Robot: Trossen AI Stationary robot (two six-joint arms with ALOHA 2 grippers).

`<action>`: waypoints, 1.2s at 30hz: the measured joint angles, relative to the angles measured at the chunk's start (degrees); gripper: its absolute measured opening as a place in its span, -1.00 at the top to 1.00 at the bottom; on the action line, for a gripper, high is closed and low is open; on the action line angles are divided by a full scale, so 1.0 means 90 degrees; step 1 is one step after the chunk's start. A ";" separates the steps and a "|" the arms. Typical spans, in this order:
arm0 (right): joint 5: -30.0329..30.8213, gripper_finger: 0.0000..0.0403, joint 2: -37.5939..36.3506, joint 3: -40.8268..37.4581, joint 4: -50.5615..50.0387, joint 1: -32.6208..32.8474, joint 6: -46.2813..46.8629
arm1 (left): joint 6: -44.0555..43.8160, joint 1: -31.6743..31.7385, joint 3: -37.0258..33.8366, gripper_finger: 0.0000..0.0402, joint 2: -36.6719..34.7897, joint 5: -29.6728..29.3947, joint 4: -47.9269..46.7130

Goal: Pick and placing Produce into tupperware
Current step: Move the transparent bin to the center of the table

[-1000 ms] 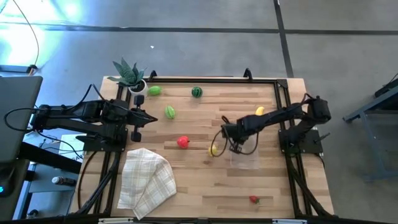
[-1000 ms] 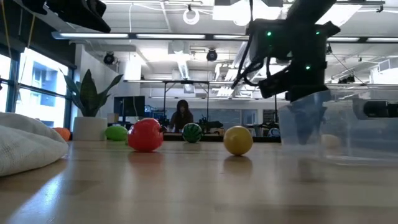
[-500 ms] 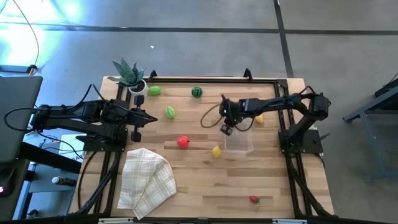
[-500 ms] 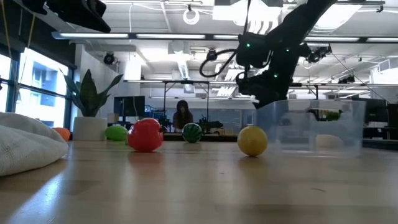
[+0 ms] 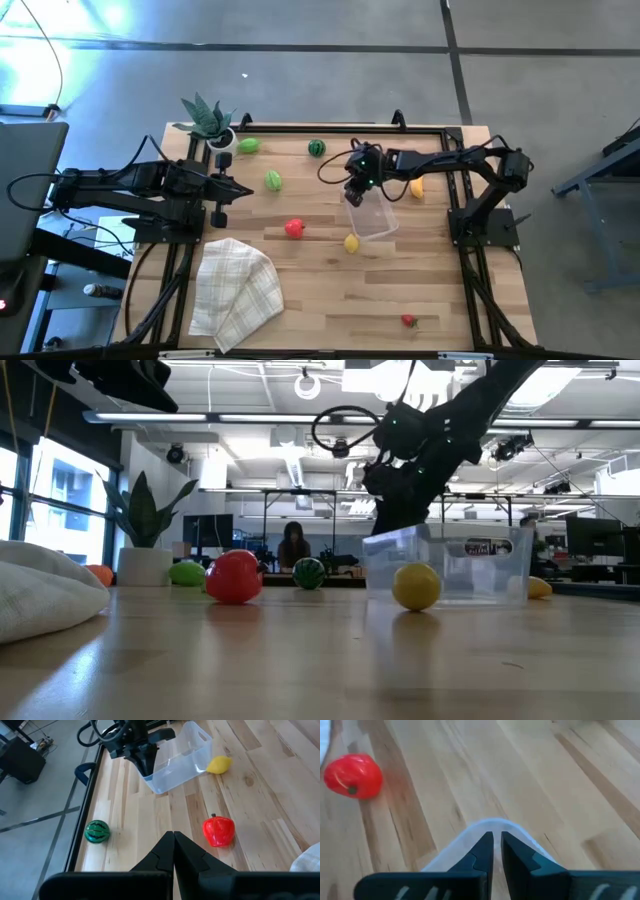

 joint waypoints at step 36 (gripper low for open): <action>-0.0187 0.86 0.0894 0.0561 -0.0277 0.0969 0.0314 | 0.0000 0.0000 -0.0002 1.00 0.0000 -0.0002 -0.0009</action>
